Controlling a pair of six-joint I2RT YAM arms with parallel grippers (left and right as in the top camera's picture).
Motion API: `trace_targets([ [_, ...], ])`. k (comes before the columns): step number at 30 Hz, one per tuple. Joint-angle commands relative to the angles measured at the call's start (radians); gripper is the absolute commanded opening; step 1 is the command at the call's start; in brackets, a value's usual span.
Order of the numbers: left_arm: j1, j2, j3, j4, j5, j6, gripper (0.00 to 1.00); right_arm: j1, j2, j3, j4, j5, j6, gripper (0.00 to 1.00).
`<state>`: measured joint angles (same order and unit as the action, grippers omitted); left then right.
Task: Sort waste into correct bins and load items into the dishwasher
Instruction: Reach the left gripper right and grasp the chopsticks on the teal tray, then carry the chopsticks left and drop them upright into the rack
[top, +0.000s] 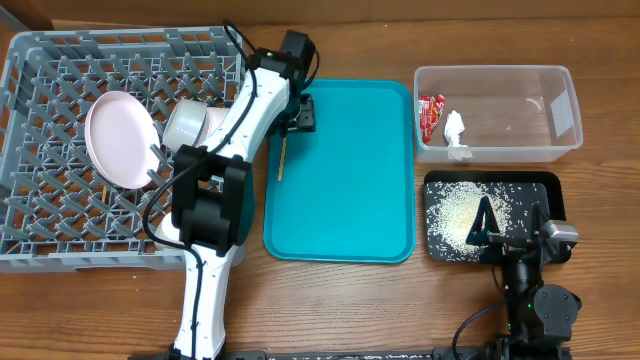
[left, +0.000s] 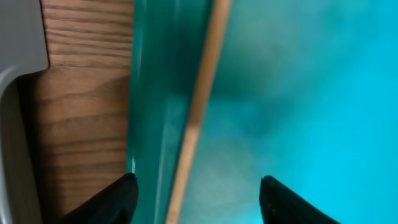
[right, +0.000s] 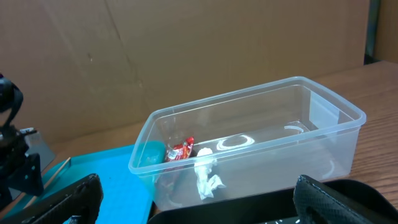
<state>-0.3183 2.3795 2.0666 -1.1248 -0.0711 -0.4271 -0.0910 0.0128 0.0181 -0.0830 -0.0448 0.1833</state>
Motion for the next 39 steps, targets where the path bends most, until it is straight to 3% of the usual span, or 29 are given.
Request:
trace_targets([
  [1, -0.002, 0.037, -0.006, 0.003, 0.012, 0.018, 0.63, -0.003, -0.01, -0.01, 0.003, 0.005, -0.001, 1.0],
  [6, -0.003, 0.081, -0.009, 0.011, 0.028, 0.103, 0.61, -0.003, -0.01, -0.01, 0.003, 0.005, -0.001, 1.0],
  [7, -0.003, 0.084, -0.009, 0.011, 0.039, 0.13, 0.55, -0.003, -0.01, -0.01, 0.003, 0.006, -0.002, 1.0],
  [11, -0.002, 0.08, -0.009, 0.002, 0.039, 0.147, 0.08, -0.003, -0.01, -0.01, 0.003, 0.006, -0.002, 1.0],
  [12, 0.0, 0.076, -0.008, -0.007, 0.039, 0.147, 0.04, -0.003, -0.01, -0.01, 0.003, 0.005, -0.001, 1.0],
  [20, 0.056, -0.048, 0.173, -0.191, 0.04, 0.136, 0.04, -0.003, -0.01, -0.01, 0.003, 0.006, -0.001, 1.0],
  [25, 0.114, -0.239, 0.326, -0.343, 0.032, 0.161, 0.04, -0.003, -0.01, -0.01, 0.003, 0.005, -0.001, 1.0],
  [28, 0.159, -0.372, 0.348, -0.394, -0.103, 0.178, 0.04, -0.003, -0.01, -0.01, 0.003, 0.005, -0.001, 1.0],
  [33, 0.276, -0.522, 0.347, -0.565, -0.597, 0.169, 0.04, -0.003, -0.01, -0.01, 0.003, 0.006, -0.001, 1.0],
  [39, 0.469, -0.539, 0.322, -0.565, -0.557, 0.212, 0.04, -0.003, -0.01, -0.01, 0.003, 0.006, -0.001, 1.0],
])
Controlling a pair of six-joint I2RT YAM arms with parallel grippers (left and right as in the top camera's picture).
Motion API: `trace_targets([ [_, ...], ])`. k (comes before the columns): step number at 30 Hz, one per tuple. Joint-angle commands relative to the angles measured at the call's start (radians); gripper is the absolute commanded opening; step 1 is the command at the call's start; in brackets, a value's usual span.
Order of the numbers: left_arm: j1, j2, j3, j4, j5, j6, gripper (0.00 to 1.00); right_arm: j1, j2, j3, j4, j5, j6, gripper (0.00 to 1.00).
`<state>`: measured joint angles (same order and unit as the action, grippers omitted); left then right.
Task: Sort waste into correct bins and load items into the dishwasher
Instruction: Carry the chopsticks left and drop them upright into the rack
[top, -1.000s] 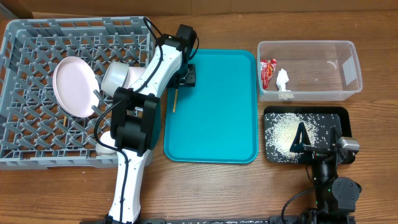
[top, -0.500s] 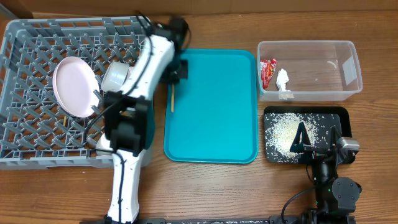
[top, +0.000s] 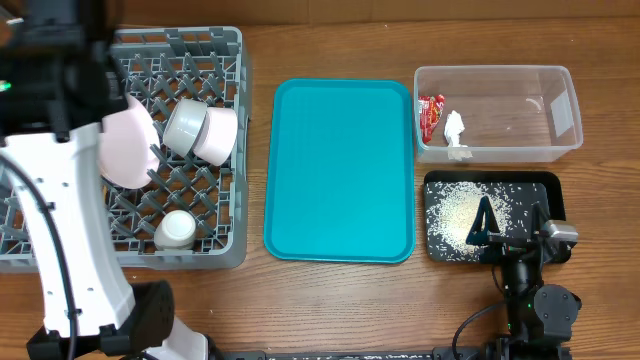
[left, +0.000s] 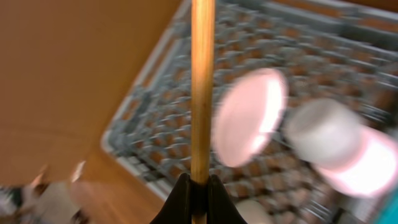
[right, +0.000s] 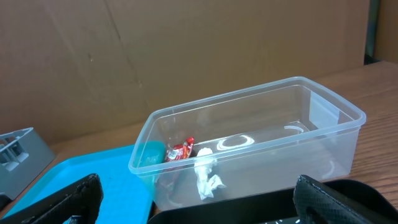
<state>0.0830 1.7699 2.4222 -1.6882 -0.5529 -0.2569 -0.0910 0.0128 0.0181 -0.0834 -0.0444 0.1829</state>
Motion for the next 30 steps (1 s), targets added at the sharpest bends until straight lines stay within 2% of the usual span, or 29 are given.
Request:
trace_targets([
  [1, 0.096, 0.077, -0.038, 0.002, -0.076, 0.066, 0.04, -0.003, -0.01, -0.01, 0.003, 0.005, -0.001, 1.0],
  [4, 0.185, 0.104, -0.062, 0.034, -0.02, 0.148, 0.04, -0.003, -0.01, -0.01, 0.003, 0.005, -0.001, 1.0],
  [5, 0.224, 0.114, -0.079, 0.062, 0.055, 0.193, 0.04, -0.003, -0.01, -0.01, 0.003, 0.005, -0.001, 1.0],
  [6, 0.27, 0.126, -0.103, 0.1, 0.183, 0.293, 0.04, -0.003, -0.01, -0.01, 0.003, 0.005, -0.001, 1.0],
  [8, 0.324, 0.137, -0.136, 0.137, 0.349, 0.446, 0.04, -0.003, -0.01, -0.01, 0.003, 0.005, -0.001, 1.0],
  [14, 0.492, 0.174, -0.2, 0.268, 0.692, 0.719, 0.04, -0.003, -0.01, -0.01, 0.003, 0.005, -0.001, 1.0],
  [20, 0.581, 0.274, -0.227, 0.318, 0.808, 0.728, 0.04, -0.003, -0.01, -0.01, 0.003, 0.005, -0.001, 1.0],
  [30, 0.586, 0.529, -0.237, 0.362, 0.919, 0.757, 0.04, -0.003, -0.01, -0.01, 0.003, 0.005, -0.001, 1.0],
])
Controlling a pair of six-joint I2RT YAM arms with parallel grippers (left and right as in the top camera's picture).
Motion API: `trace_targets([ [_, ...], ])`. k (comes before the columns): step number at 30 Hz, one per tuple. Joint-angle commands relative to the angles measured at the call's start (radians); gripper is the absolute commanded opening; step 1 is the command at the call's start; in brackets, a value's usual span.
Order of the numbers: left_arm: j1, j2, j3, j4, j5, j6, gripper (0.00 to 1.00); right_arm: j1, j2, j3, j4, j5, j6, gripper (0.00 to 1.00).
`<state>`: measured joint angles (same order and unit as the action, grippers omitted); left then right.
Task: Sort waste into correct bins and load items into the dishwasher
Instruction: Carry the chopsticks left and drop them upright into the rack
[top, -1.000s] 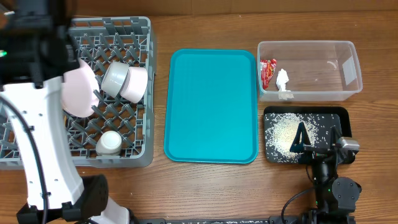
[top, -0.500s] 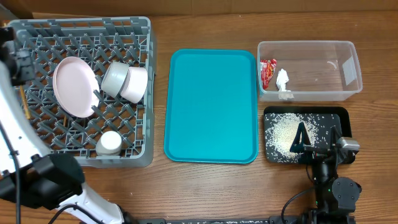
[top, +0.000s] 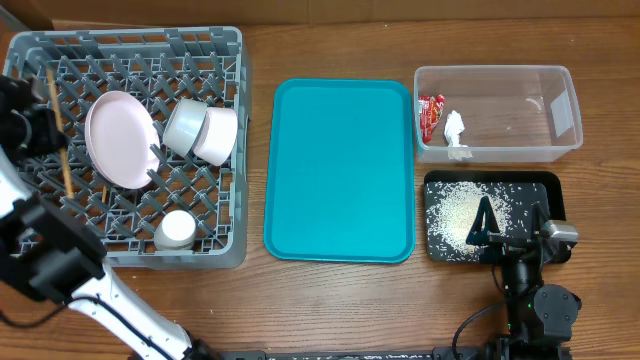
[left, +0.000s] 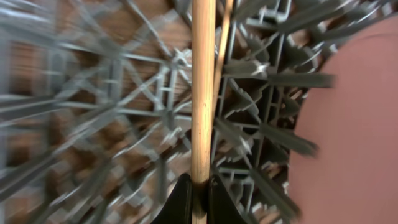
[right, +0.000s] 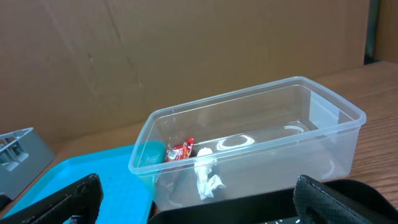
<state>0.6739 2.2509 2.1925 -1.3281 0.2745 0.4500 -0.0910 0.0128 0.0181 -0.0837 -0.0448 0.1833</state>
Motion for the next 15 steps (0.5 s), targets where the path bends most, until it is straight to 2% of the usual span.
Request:
trace_targets([
  [1, -0.007, 0.062, -0.008, 0.003, 0.093, 0.063, 0.04, -0.003, -0.01, -0.01, 0.004, 0.006, -0.002, 1.0],
  [3, -0.009, 0.072, -0.008, 0.012, 0.089, 0.063, 0.06, -0.003, -0.01, -0.01, 0.004, 0.006, -0.001, 1.0],
  [5, -0.008, 0.07, -0.002, 0.018, 0.089, 0.054, 0.25, -0.003, -0.01, -0.01, 0.004, 0.006, -0.001, 1.0],
  [6, -0.006, 0.069, 0.008, 0.015, 0.085, 0.038, 1.0, -0.003, -0.01, -0.01, 0.004, 0.006, -0.001, 1.0],
  [15, -0.005, 0.015, 0.369, -0.225, 0.094, -0.056, 1.0, -0.003, -0.01, -0.01, 0.004, 0.006, -0.002, 1.0],
])
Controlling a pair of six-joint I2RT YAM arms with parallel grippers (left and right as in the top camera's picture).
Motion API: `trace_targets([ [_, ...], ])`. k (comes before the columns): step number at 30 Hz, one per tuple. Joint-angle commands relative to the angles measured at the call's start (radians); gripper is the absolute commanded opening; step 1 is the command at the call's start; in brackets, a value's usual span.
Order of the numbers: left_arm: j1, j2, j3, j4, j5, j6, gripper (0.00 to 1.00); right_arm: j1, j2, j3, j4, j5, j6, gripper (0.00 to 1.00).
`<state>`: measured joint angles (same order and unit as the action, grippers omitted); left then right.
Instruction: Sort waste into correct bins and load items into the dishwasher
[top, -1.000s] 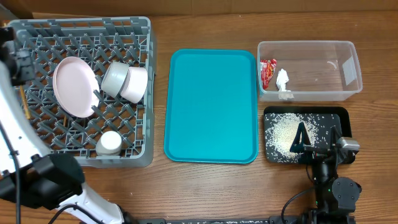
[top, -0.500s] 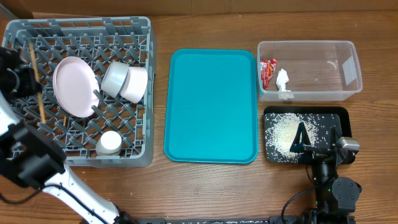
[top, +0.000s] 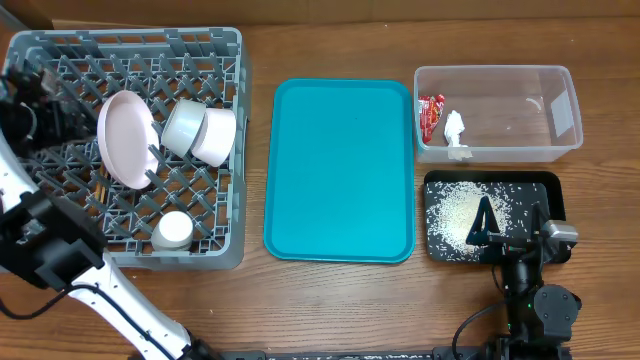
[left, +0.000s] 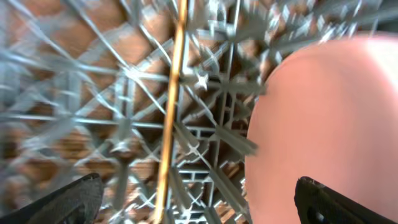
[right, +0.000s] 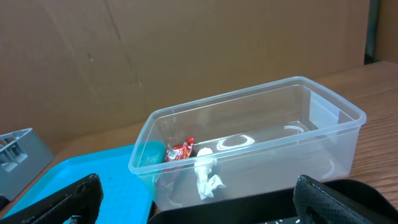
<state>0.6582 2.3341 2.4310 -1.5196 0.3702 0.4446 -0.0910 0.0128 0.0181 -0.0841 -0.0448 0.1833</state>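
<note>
My left gripper (left: 199, 196) is open low over the left side of the grey dish rack (top: 232, 150). In the overhead view the left gripper (top: 48, 95) is at the rack's far left. A wooden chopstick (left: 171, 124) lies loose on the rack's grid, free of the fingers. The pink plate (left: 323, 118) stands right beside it. The teal tray (top: 340, 150) holds nothing. My right gripper (right: 208, 211) is open and at rest over the black tray of rice (top: 450, 205).
The rack also holds the pink plate (top: 125, 140), a grey-white cup (top: 183, 125), a pink cup (top: 215, 135) and a white cup (top: 172, 230). A clear bin (top: 560, 110) at the back right holds a red wrapper (top: 431, 112) and a crumpled tissue (top: 455, 130).
The left gripper was shut on the chopstick low in the rack's left side. It is now open and the chopstick lies in the rack. The right arm has not moved.
The left gripper stood open over a chopstick at the teal tray's left edge. Then it was shut on the chopstick, high above the rack, with the tray bare. Then it held the chopstick down among the rack's tines, and now has let go.
</note>
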Motion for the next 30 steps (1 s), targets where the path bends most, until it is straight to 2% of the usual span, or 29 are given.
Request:
trace_targets([
  [1, 0.011, -0.095, 0.169, -0.052, -0.002, -0.067, 1.0, -0.003, -0.01, -0.01, 0.004, 0.006, -0.001, 1.0],
  [6, -0.003, -0.26, 0.242, -0.089, 0.006, -0.139, 1.0, -0.003, -0.01, -0.01, 0.004, 0.006, -0.001, 1.0],
  [10, -0.052, -0.407, 0.242, -0.103, 0.128, -0.154, 1.0, -0.003, -0.01, -0.01, 0.004, 0.006, -0.002, 1.0],
  [13, -0.135, -0.496, 0.242, -0.119, 0.227, -0.154, 1.0, -0.003, -0.01, -0.01, 0.004, 0.006, -0.002, 1.0],
  [16, -0.282, -0.567, 0.242, -0.146, 0.219, -0.153, 1.0, -0.003, -0.01, -0.01, 0.004, 0.006, -0.002, 1.0],
  [21, -0.609, -0.614, 0.241, -0.17, 0.047, -0.18, 1.0, -0.003, -0.01, -0.01, 0.004, 0.006, -0.001, 1.0],
  [27, -0.946, -0.648, 0.241, -0.17, -0.401, -0.417, 1.0, -0.003, -0.01, -0.01, 0.004, 0.006, -0.002, 1.0],
  [30, -1.11, -0.714, 0.241, -0.17, -0.576, -0.478, 1.0, -0.003, -0.01, -0.01, 0.004, 0.005, -0.002, 1.0],
])
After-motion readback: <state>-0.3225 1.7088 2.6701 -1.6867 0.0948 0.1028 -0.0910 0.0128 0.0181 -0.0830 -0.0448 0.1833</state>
